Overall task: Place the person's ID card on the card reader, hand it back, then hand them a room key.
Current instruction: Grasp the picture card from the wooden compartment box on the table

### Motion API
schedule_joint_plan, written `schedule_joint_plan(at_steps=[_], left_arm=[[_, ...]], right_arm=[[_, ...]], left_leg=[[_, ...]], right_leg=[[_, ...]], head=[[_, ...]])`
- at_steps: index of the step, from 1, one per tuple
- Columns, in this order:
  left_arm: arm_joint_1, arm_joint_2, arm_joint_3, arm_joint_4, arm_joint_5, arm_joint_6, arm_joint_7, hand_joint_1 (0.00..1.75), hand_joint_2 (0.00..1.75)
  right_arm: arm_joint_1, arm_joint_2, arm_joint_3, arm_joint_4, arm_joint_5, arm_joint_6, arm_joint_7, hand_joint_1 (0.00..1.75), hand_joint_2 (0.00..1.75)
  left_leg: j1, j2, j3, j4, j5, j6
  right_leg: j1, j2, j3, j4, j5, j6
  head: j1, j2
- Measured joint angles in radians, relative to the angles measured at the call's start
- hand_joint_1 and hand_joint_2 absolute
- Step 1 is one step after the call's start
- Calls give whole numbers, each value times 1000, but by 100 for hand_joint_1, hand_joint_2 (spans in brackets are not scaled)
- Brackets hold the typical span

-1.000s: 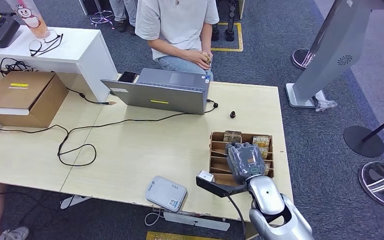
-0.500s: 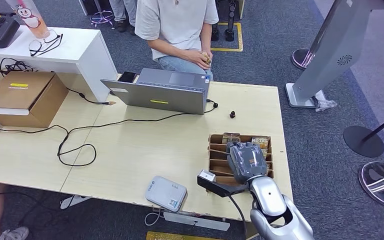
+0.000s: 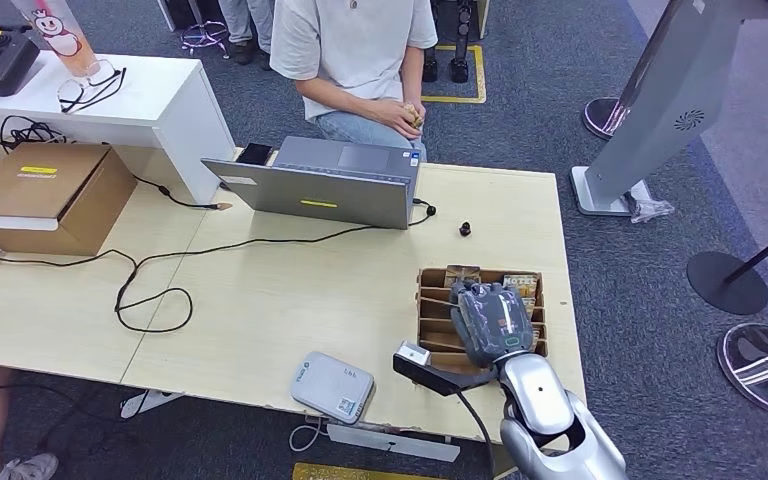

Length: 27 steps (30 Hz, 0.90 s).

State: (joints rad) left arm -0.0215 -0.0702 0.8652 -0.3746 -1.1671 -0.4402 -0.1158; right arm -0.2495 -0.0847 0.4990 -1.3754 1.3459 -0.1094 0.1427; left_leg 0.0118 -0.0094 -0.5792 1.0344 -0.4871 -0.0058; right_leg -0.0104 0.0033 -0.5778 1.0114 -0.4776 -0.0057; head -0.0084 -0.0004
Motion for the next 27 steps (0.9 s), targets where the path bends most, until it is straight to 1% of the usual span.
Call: schedule_joint_plan(at_steps=[13,27], left_arm=[[0,0,-4,0,3,3,-2,0,0],[1,0,-16,0,3,8,-11,0,0]], right_arm=[[6,0,0,-27,0,-8,-10,175,175],[24,0,1,-102,-3,-26,-23,175,175]], left_leg=[[0,0,0,0,0,0],[0,0,0,0,0,0]], right_leg=[[0,0,0,0,0,0],[0,0,0,0,0,0]], head=[[0,0],[0,0]])
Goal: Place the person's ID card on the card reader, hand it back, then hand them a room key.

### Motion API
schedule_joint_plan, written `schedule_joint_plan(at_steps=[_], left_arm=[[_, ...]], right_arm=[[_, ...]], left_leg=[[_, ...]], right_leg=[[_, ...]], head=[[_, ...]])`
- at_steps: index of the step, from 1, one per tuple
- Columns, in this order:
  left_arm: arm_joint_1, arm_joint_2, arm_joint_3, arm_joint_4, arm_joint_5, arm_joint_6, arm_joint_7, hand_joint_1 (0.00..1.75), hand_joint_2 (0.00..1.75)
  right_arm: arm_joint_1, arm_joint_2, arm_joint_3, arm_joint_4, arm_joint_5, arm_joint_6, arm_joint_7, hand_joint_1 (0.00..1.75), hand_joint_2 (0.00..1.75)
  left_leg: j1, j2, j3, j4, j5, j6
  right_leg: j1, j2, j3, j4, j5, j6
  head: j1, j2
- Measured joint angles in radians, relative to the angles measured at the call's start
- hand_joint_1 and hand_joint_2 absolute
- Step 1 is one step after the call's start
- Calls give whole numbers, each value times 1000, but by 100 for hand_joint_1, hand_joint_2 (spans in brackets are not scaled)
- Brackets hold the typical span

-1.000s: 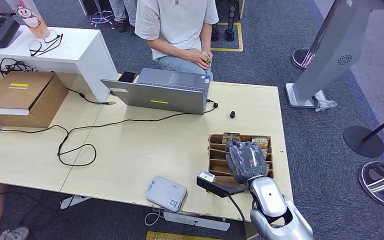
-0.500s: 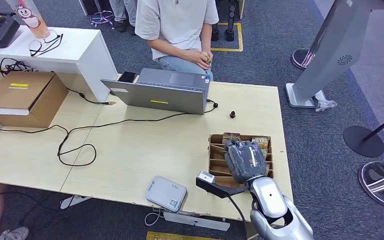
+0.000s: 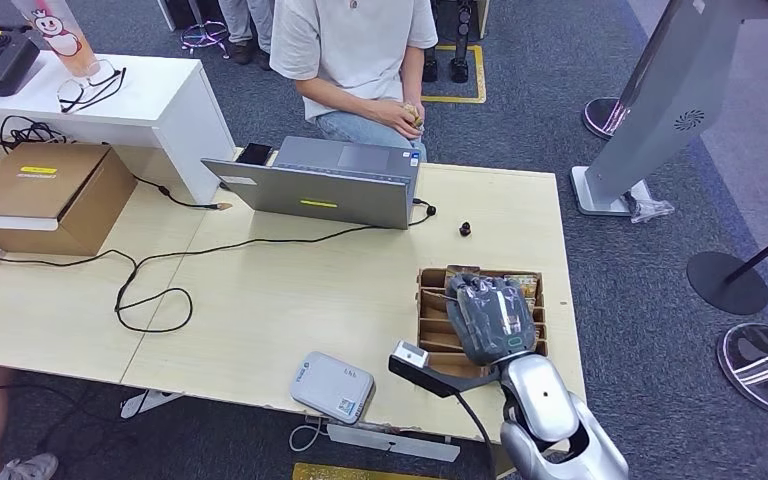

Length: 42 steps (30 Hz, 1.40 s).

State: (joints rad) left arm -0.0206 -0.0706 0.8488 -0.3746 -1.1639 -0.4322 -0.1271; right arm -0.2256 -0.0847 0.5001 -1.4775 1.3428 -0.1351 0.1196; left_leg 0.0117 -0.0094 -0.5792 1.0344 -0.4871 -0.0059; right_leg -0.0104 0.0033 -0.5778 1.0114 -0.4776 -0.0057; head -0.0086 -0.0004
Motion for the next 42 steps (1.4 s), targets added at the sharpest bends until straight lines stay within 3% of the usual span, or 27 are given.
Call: schedule_joint_plan(at_steps=[24,42], left_arm=[[1,-2,-1,0,-2,-2,-3,0,0],[-18,-1,-48,11,-10,16,0,0,0]], right_arm=[[17,0,0,-64,-29,-65,-45,175,175],[38,1,-29,-87,-56,-271,-135,175,175]], left_leg=[[0,0,0,0,0,0],[0,0,0,0,0,0]], right_leg=[[0,0,0,0,0,0],[0,0,0,0,0,0]], head=[[0,0],[0,0]])
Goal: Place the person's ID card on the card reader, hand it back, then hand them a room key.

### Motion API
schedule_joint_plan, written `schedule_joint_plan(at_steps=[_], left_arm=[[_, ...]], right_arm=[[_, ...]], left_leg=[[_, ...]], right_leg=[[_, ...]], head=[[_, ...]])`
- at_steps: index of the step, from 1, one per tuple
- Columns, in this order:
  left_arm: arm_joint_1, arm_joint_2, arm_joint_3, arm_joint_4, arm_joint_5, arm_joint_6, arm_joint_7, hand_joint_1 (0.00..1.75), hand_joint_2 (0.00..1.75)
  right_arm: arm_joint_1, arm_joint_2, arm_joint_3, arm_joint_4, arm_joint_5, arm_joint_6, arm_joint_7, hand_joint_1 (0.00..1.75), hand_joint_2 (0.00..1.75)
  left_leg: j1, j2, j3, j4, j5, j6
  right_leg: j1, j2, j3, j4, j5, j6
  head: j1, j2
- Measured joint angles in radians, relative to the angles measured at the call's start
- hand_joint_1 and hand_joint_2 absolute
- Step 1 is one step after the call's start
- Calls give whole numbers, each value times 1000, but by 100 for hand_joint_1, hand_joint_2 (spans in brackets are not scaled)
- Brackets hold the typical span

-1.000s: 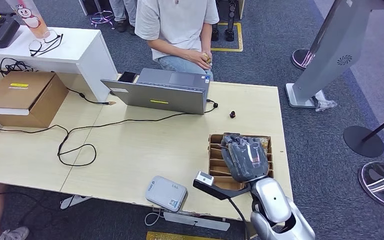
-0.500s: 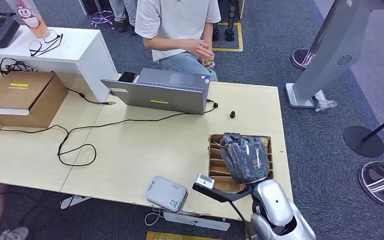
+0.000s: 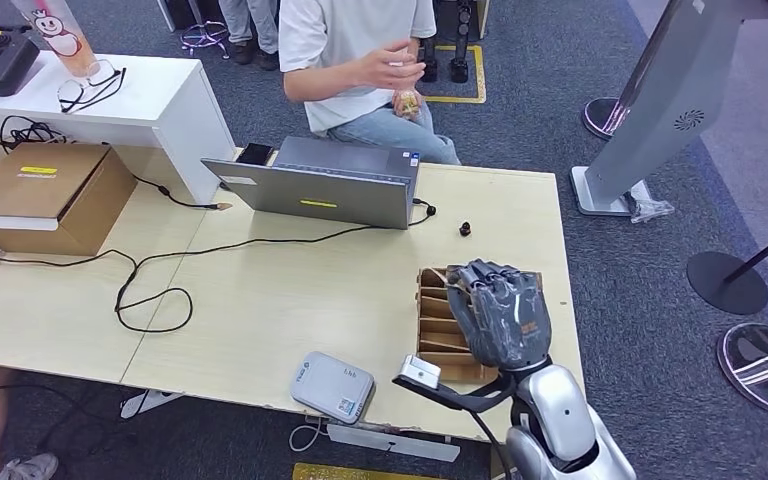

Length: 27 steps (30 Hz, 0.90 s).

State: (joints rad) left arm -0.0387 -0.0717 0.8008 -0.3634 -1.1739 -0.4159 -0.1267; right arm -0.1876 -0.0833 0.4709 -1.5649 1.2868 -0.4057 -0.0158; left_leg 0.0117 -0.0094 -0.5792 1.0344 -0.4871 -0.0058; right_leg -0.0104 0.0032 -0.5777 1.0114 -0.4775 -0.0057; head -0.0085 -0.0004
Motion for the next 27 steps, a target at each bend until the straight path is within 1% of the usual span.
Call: schedule_joint_plan(at_steps=[7,13,20,27], left_arm=[[-8,0,-23,1,1,3,7,0,0],[-16,0,-38,1,4,4,12,0,0],[-18,0,-54,1,8,5,18,0,0],[-21,0,-63,1,9,3,23,0,0]], right_arm=[[-23,5,-10,24,-20,-116,-21,175,175],[-58,20,-19,72,-33,-192,-39,175,175],[-101,50,-20,121,-49,-237,-56,175,175],[-146,86,-18,164,-53,-240,-63,175,175]], left_leg=[[0,0,0,0,0,0],[0,0,0,0,0,0],[0,0,0,0,0,0],[0,0,0,0,0,0]], right_leg=[[0,0,0,0,0,0],[0,0,0,0,0,0],[0,0,0,0,0,0],[0,0,0,0,0,0]], head=[[0,0],[0,0],[0,0],[0,0]])
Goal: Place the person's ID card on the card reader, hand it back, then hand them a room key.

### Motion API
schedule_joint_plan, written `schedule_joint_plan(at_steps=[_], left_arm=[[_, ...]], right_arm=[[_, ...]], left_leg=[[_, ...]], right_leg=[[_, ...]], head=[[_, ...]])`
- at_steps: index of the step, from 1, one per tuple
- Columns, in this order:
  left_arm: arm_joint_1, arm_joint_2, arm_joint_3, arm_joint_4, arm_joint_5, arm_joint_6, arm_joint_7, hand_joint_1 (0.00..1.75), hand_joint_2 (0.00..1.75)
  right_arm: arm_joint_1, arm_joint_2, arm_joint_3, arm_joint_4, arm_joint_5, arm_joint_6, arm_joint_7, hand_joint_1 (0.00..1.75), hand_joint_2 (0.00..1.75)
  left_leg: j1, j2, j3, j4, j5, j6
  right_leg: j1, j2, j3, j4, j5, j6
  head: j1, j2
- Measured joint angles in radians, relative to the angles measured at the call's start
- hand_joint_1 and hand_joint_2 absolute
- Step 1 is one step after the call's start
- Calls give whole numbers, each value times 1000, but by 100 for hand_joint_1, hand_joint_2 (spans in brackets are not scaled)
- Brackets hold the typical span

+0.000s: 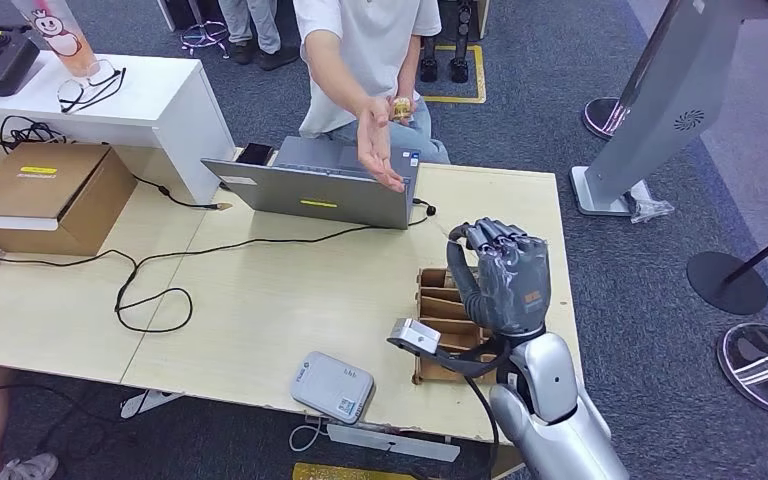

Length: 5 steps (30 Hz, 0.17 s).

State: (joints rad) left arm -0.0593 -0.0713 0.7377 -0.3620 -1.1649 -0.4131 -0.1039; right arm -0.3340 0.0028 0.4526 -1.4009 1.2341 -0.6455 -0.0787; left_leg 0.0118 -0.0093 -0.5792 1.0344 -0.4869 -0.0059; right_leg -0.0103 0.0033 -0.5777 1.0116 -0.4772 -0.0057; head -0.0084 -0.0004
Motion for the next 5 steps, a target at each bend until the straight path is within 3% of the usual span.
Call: schedule_joint_plan(at_steps=[5], left_arm=[[-4,0,-10,0,-1,-1,8,0,0]], right_arm=[[-30,21,5,25,-5,4,-1,175,175]], left_leg=[[0,0,0,0,0,0]], right_leg=[[0,0,0,0,0,0]], head=[[0,0]])
